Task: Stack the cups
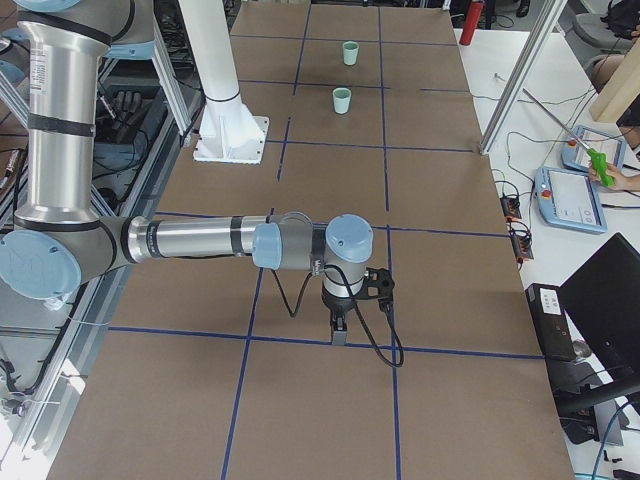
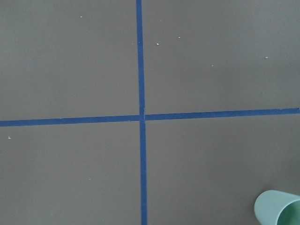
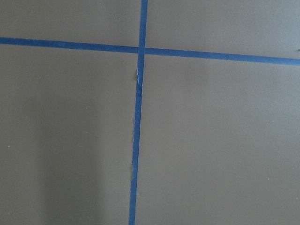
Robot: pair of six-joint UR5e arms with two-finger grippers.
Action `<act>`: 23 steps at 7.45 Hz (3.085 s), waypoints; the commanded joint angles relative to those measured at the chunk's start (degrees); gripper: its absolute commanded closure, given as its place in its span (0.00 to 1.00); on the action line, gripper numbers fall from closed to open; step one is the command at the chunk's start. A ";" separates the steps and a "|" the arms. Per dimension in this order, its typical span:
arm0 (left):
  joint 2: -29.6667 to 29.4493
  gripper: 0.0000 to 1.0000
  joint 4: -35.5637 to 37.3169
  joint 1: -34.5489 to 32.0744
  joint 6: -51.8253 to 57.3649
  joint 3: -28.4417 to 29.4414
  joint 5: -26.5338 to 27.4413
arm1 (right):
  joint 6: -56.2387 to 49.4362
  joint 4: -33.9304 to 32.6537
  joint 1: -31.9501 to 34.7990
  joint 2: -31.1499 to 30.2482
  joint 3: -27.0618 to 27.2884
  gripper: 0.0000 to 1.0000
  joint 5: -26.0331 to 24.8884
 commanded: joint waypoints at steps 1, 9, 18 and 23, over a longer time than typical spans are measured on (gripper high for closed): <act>0.97 0.00 -7.67 6.58 -12.96 0.17 0.17 | 0.00 -0.03 0.00 0.00 -0.02 0.00 0.00; 0.88 0.00 -15.86 16.71 -18.80 5.88 1.05 | 0.00 -0.03 0.00 0.00 -0.02 0.00 0.00; 1.14 1.00 -17.18 19.00 -27.83 2.04 1.22 | 0.00 0.06 0.00 0.00 -0.02 0.00 0.00; 0.04 1.00 8.43 15.57 -29.60 -20.47 0.52 | 0.00 -0.03 0.00 0.00 -0.02 0.00 0.00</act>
